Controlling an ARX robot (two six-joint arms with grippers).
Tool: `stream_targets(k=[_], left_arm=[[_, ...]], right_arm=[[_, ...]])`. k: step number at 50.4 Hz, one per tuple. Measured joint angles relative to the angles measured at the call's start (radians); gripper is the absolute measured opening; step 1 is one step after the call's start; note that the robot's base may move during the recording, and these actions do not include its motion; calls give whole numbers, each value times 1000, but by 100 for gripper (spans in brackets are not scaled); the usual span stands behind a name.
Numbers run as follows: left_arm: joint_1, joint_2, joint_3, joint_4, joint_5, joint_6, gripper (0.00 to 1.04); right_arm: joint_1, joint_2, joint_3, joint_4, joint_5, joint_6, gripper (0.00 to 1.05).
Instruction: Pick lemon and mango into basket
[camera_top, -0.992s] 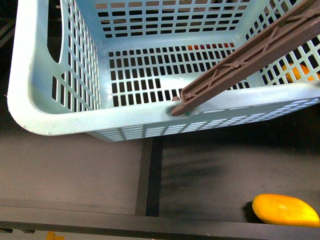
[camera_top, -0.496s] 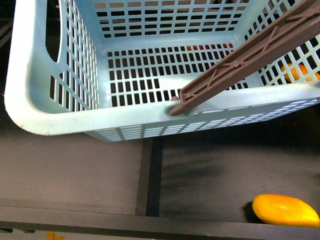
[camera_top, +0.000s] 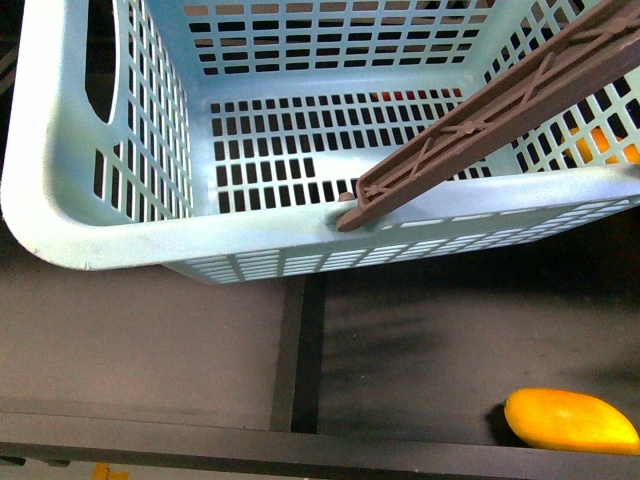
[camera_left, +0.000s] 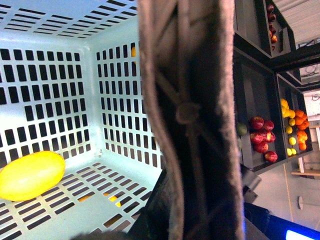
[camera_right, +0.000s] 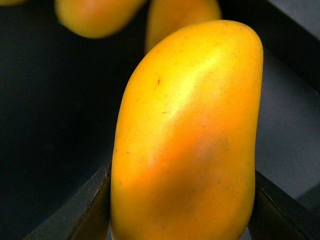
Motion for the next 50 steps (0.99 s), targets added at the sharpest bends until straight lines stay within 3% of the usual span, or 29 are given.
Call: stream_targets(k=[8, 13, 21, 27, 37, 50], left_arm=[[0, 0, 0, 0, 0, 0, 5], [0, 0, 0, 0, 0, 0, 5], [0, 0, 0, 0, 0, 0, 5], [0, 0, 0, 0, -2, 0, 5], [0, 0, 0, 0, 0, 0, 5], [0, 0, 0, 0, 0, 0, 5]], right_arm=[[22, -216, -78, -29, -99, -9, 62], [79, -445, -116, -82, -174, -4, 62], [168, -652, -112, -122, -201, 14, 62], [277, -773, -93, -142, -186, 27, 62], [547, -759, -52, -131, -84, 35, 62], [695, -677, 6, -107, -16, 37, 62]])
